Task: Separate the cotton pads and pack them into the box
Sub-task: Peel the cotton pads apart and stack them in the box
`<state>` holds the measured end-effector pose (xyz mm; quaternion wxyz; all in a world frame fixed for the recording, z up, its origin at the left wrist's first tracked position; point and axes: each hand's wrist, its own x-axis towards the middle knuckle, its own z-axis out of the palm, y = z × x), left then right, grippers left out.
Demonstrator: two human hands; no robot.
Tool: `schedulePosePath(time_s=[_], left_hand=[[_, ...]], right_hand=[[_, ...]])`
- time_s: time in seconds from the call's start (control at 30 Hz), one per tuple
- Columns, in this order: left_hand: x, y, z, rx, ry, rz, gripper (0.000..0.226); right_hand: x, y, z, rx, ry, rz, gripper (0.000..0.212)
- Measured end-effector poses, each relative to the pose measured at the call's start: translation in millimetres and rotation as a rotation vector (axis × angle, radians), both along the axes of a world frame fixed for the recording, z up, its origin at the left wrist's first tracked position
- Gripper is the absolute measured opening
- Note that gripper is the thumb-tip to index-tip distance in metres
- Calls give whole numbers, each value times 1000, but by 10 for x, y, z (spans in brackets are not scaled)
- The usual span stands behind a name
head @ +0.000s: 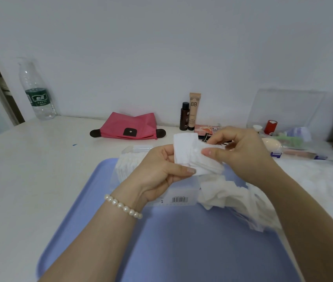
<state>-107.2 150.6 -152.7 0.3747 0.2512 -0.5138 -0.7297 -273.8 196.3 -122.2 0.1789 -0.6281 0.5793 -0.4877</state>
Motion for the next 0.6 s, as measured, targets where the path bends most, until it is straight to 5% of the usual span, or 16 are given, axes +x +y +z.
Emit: schedulePosePath(time_s=[0.37, 0.47, 0.6], left_hand=[[21, -15, 12, 86, -25, -19, 37], [26, -19, 9, 77, -54, -34, 35], [18, -17, -11, 65, -59, -62, 38]], right_hand=[[-291, 62, 123, 88, -410, 195, 16], [-367, 114, 178, 151, -365, 282, 40], [-223, 153, 214, 270, -192, 312, 24]])
